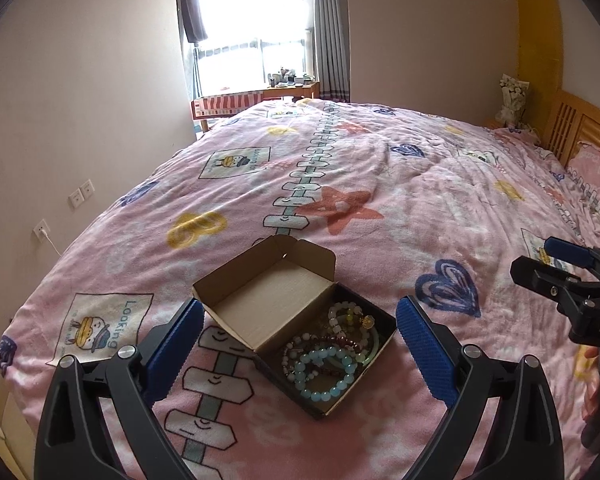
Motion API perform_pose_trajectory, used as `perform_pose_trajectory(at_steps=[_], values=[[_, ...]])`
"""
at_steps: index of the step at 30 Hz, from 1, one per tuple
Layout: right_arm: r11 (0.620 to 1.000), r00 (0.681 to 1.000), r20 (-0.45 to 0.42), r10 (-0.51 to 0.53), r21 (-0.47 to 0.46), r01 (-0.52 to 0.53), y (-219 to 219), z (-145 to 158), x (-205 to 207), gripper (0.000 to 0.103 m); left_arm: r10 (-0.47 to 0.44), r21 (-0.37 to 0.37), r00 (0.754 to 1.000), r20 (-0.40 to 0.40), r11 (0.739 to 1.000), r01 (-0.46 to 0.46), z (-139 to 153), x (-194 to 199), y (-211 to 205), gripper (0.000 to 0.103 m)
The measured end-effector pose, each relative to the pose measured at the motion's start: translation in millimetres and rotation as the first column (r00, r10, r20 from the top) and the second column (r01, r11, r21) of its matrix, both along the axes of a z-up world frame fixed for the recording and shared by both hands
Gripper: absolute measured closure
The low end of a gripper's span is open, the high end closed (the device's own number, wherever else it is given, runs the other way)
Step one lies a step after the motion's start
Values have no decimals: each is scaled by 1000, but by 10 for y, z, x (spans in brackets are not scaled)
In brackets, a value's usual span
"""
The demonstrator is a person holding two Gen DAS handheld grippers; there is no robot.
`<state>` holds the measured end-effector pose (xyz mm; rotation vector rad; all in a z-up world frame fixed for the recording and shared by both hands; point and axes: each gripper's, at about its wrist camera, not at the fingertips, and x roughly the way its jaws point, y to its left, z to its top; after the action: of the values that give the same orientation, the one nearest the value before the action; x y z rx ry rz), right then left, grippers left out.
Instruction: Organize jewelry
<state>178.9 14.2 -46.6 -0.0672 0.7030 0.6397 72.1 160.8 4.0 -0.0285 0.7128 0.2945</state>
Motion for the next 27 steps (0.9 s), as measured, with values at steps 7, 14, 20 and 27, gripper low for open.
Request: perform_pose_trajectory(at_steps=[7,14,20,27], values=[[999,999,16,29,-16,-29,-63,29,-252,7,-7,32,1000,15,999,6,-12,-239,-162,6],[999,999,31,38,-34,-37,-131,43,-450,7,-6,-17,1000,13,1000,6,-42,-250,-106,6],[999,999,30,22,-30,-21,-182,55,-453,7,11,-13,1000,20,1000,-11,-39,-271,-88,6],[1000,999,26,18,-21,-18,-198,57,-440,7,23,-38,1000,20,999,-22,-34,-274,-22,6]])
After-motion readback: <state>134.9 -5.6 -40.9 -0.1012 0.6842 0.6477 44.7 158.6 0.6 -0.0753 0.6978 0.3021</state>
